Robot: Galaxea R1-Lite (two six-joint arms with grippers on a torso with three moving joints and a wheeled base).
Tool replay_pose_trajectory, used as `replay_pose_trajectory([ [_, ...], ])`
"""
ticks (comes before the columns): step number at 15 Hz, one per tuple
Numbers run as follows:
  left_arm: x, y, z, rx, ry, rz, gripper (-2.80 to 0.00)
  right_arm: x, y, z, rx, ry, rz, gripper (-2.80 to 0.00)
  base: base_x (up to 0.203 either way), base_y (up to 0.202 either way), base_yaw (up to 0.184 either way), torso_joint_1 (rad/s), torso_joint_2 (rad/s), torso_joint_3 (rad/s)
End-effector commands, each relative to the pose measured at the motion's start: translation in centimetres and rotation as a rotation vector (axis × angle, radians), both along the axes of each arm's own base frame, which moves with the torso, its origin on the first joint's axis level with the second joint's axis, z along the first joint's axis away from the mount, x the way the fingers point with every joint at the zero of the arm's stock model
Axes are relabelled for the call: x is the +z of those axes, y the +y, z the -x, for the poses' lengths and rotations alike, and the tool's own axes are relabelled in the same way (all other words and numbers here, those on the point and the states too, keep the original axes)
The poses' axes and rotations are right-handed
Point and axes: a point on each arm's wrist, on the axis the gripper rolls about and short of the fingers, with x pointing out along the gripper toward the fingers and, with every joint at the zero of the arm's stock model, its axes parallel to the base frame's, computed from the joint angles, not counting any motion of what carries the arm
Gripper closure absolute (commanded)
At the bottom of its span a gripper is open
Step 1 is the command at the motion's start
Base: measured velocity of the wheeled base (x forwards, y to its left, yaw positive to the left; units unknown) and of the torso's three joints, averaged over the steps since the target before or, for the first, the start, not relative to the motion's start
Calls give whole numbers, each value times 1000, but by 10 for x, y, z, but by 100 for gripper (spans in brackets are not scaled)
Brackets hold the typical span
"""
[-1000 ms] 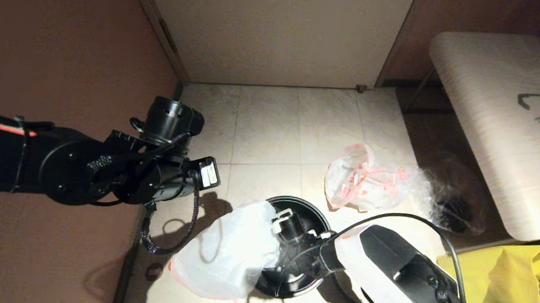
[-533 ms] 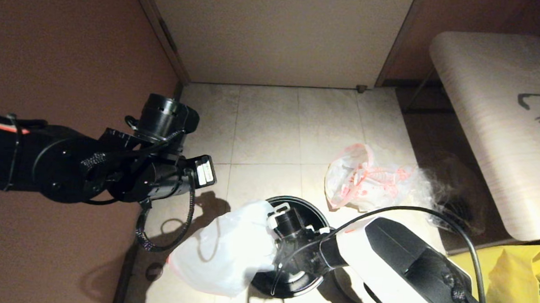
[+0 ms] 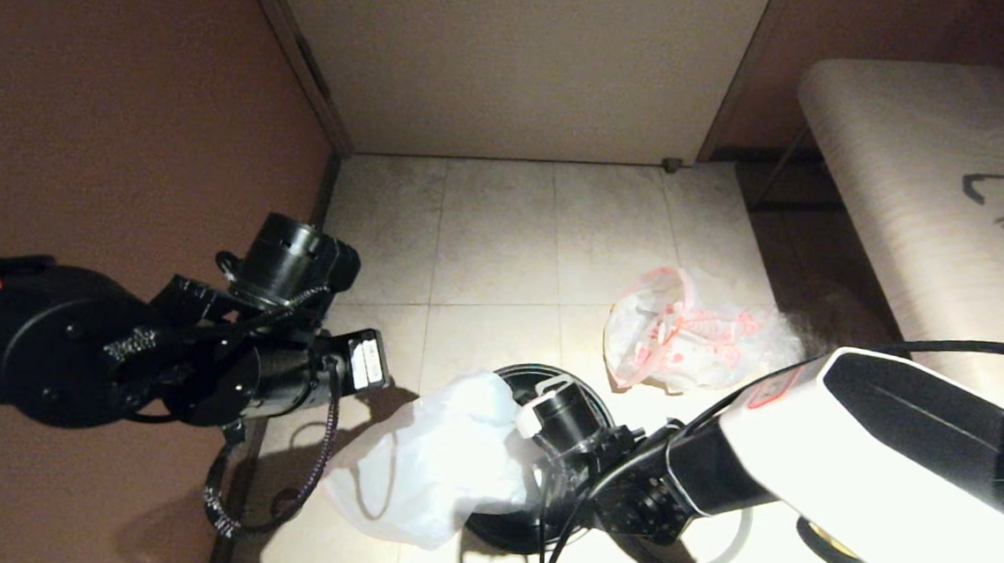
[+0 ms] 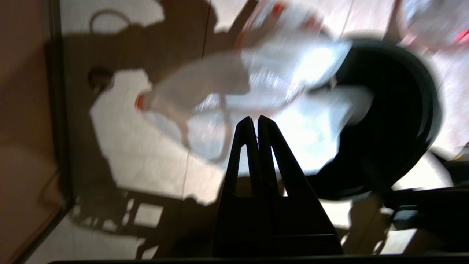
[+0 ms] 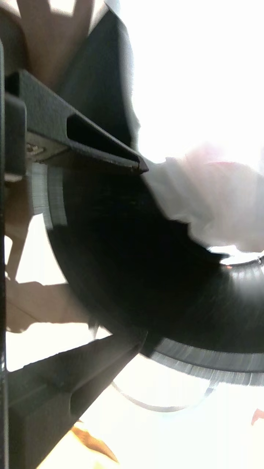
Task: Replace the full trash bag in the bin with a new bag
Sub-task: Put the new garbage bag on the trash can
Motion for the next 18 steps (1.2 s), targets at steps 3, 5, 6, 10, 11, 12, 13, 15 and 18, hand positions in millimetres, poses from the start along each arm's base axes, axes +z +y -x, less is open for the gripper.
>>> replay_pose_trajectory([
  [3,-37,8,23,18,120,-38,0,52,-17,25,-10,-56,-97,-133,0,0,0,0,0,0],
  [5,-55,16,34,35,178,-64,0,58,-22,29,-13,-85,-138,0,0,0,0,0,0,0],
  [6,-62,18,37,35,192,-73,0,59,-23,31,-12,-87,-141,0,0,0,0,0,0,0],
  [10,-103,13,23,-58,129,-132,0,75,-27,33,-22,-115,-179,0,0,0,0,0,0,0],
  [11,-114,14,22,-120,110,-180,-280,78,-28,34,-42,-111,-207,0,0,0,0,0,0,0],
  [12,-123,16,23,-204,104,-238,-280,79,-30,34,-52,-111,-219,0,0,0,0,0,0,0],
  [13,-128,19,20,-296,101,-266,-280,79,-32,32,-60,-113,-221,0,0,0,0,0,0,0],
  [15,-133,29,13,-447,105,-284,-280,80,-32,31,-63,-115,-227,0,0,0,0,0,0,0],
  [18,-133,38,5,-586,92,-318,-280,82,-33,30,-64,-120,-231,0,0,0,0,0,0,0],
])
